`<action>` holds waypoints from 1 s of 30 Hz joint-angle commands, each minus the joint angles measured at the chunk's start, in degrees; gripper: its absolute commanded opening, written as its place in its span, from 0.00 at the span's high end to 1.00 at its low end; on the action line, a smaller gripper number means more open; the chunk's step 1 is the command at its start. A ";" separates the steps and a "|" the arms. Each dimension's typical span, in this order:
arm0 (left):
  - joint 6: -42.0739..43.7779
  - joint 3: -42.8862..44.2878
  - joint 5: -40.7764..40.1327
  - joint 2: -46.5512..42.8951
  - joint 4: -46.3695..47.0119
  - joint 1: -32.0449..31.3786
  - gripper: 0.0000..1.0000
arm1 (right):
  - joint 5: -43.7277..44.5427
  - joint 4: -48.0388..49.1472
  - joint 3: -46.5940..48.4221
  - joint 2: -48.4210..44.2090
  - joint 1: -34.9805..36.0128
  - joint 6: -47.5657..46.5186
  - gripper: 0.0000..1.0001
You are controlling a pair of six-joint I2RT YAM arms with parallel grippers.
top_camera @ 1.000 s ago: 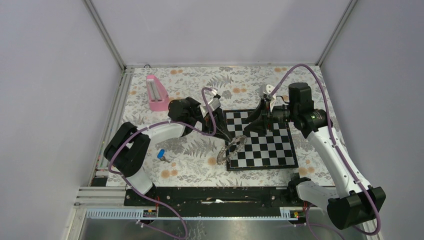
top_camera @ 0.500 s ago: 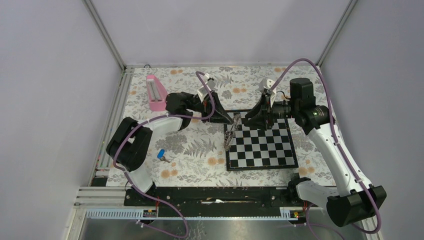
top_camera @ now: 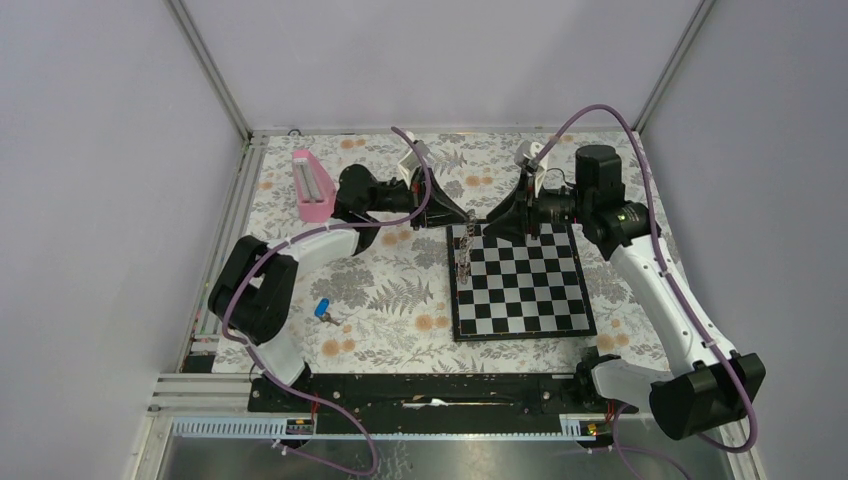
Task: Put the keys on the keyring
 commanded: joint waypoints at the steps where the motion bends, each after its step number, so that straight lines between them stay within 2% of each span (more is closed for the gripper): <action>1: 0.05 -1.99 -6.48 -4.62 1.58 -0.10 1.00 | 0.11 6.41 1.39 1.69 1.05 4.39 0.53; 5: -3.40 -3.73 -8.22 -5.15 4.64 -0.44 1.00 | 0.35 9.64 0.39 2.52 1.39 6.48 0.54; 26: -7.40 -4.81 -8.96 -5.08 8.77 -1.13 1.00 | 1.45 13.24 -2.46 3.85 2.01 8.17 0.55; 30: -7.94 -4.75 -9.03 -4.99 9.31 -1.26 1.00 | 0.66 14.53 -2.70 4.27 2.09 9.42 0.60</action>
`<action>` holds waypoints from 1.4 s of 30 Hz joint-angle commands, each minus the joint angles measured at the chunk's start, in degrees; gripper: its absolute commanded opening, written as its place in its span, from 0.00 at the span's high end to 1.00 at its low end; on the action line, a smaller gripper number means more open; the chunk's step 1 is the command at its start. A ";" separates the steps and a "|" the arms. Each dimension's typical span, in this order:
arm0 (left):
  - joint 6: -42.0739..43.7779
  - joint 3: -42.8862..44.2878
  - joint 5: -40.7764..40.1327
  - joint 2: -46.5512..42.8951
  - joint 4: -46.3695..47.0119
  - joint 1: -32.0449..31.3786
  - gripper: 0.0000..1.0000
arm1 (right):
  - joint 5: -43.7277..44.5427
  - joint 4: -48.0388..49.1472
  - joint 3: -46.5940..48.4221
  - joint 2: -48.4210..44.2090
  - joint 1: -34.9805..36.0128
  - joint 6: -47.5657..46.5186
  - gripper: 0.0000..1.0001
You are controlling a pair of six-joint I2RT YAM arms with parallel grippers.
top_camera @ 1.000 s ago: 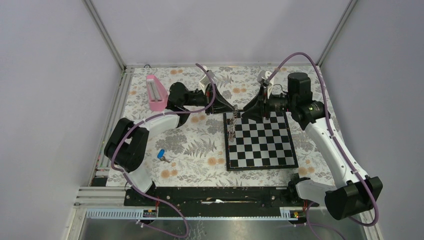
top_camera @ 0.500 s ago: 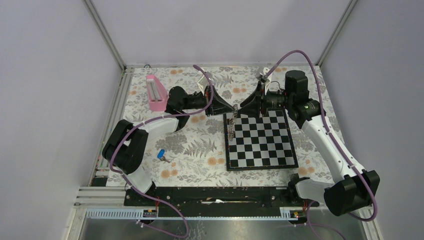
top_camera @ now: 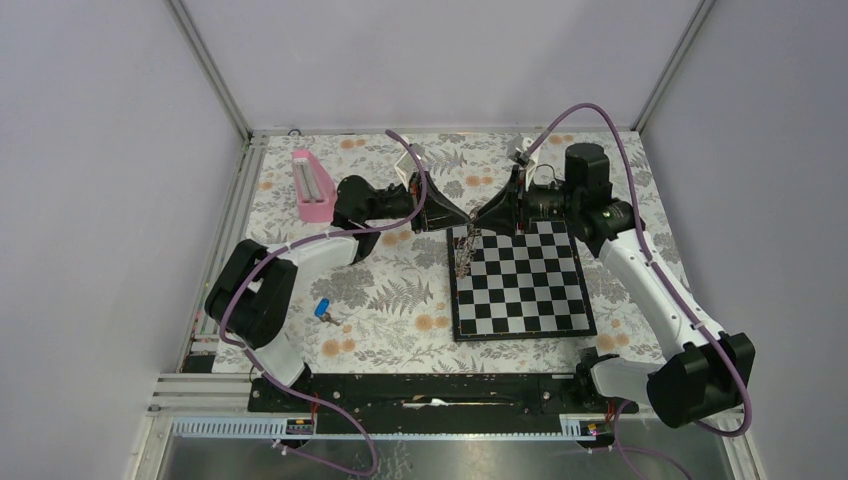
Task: Put the keys on the keyring
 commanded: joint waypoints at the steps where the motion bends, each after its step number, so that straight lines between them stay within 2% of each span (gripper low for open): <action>1: -1.34 0.30 -1.51 -2.80 5.45 -0.24 1.00 | -0.87 3.27 0.04 0.66 0.61 1.79 0.61; 28: -3.42 0.13 -1.77 -1.01 8.59 -0.76 1.00 | -4.57 8.55 -2.18 0.65 0.87 6.54 0.79; 31: -3.18 -0.04 -1.61 -0.92 8.59 -0.77 1.00 | -4.95 9.26 -2.09 0.67 0.87 7.27 0.84; 34: -2.70 -0.14 -1.39 -0.96 8.51 -0.76 1.00 | -4.96 8.97 -2.02 0.75 0.93 7.04 0.96; 35: -2.38 -0.14 -1.21 -0.92 8.48 -0.77 1.00 | -4.73 8.53 -2.03 0.63 0.90 6.51 1.00; 39: 1.28 0.48 0.90 -1.51 6.64 -0.41 1.00 | -2.88 4.11 -1.04 0.00 0.87 1.42 1.00; 42: 9.21 2.23 2.49 -3.19 -2.29 1.04 0.96 | -1.20 0.05 0.07 -0.45 0.87 -3.32 1.00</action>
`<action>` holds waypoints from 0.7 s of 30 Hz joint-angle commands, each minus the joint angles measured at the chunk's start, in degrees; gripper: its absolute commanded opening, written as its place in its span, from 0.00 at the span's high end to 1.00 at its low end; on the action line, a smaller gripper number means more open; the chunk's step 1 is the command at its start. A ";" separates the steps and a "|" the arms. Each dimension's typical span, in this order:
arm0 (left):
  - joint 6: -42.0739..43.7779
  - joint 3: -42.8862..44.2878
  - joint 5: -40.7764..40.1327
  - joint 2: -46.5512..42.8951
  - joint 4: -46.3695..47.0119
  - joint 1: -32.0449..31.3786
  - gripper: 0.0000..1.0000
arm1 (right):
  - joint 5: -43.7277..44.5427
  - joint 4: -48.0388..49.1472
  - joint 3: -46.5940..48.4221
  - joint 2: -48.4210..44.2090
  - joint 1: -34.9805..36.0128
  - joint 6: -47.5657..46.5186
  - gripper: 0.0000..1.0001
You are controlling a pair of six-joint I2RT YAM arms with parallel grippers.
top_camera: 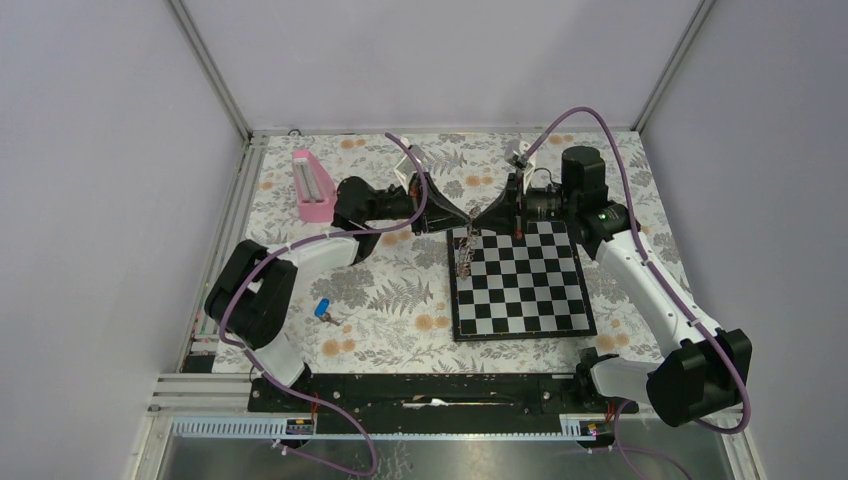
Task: Put the keys on the keyring
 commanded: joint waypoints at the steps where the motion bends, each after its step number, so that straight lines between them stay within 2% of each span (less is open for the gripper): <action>1: 13.22 3.83 2.43 -3.79 -11.73 1.89 0.95 | 2.89 -5.92 2.46 -1.07 0.57 -9.15 1.00; 4: 31.17 9.58 1.69 -5.37 -34.82 3.45 0.88 | 4.63 -9.54 3.44 -0.99 0.57 -13.21 1.00; 6: 42.65 13.26 -0.58 -6.15 -48.99 3.97 0.79 | 5.48 -11.03 4.05 -0.82 0.59 -15.28 1.00; 8: 51.69 15.76 -3.07 -7.29 -59.22 4.17 0.64 | 6.38 -12.21 4.53 -0.68 0.57 -17.05 1.00; 11: 58.70 17.01 -5.28 -9.25 -67.20 4.35 0.34 | 7.58 -13.49 4.71 -0.39 0.57 -19.07 1.00; 13: 62.79 18.22 -4.63 -10.20 -72.33 4.35 0.23 | 7.81 -14.37 4.88 -0.18 0.59 -20.33 1.00; 17: 71.88 22.74 -1.55 -9.94 -84.92 4.35 0.21 | 9.72 -16.33 5.61 0.33 0.98 -22.90 1.00; 21: 71.70 23.30 -1.03 -10.64 -86.24 4.35 0.20 | 14.37 -17.80 6.42 0.70 3.45 -25.96 1.00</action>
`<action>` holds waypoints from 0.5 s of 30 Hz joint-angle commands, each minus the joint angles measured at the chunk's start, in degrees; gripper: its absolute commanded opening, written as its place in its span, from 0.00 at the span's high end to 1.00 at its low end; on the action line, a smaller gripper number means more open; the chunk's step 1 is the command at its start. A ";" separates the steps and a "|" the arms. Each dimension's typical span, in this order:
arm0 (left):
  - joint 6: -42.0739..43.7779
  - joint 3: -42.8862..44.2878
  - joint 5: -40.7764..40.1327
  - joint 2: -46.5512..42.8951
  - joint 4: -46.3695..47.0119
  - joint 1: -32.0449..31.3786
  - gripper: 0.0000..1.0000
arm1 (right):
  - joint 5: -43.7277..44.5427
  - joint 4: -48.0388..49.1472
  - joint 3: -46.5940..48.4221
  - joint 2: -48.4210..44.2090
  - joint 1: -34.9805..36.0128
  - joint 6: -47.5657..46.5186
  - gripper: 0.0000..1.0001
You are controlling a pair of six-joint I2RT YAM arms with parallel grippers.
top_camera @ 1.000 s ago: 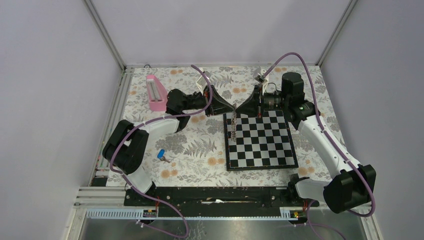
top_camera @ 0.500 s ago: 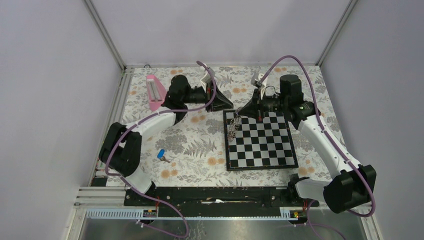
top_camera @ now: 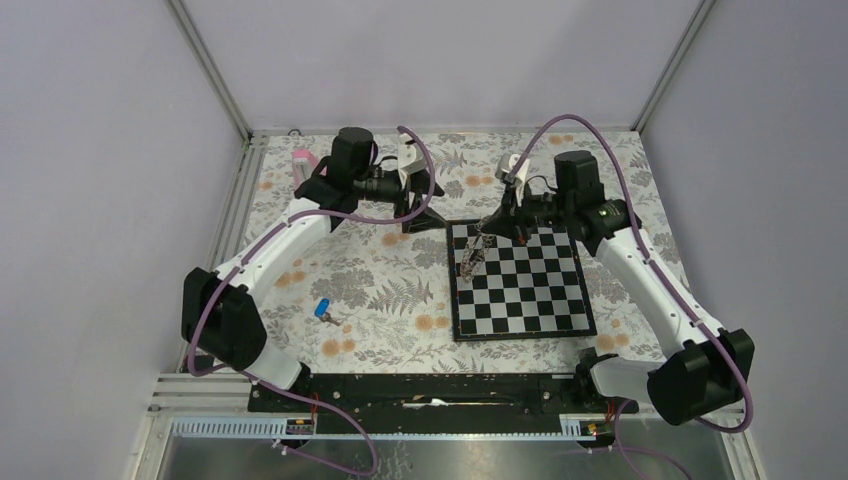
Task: Put the keys on the keyring
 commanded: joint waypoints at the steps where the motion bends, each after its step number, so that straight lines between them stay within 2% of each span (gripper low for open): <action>1: 6.75 2.57 3.00 -2.46 -7.08 -0.06 0.20 | 5.49 -1.99 4.10 0.72 4.05 -5.42 1.00; 7: 7.44 3.53 9.68 -1.99 -7.68 -1.86 0.23 | 7.63 -3.51 6.54 2.73 7.88 -6.13 1.00; 15: 13.13 2.51 9.00 -0.63 -7.67 -5.68 0.47 | 7.71 -4.33 7.46 3.09 10.24 -6.08 1.00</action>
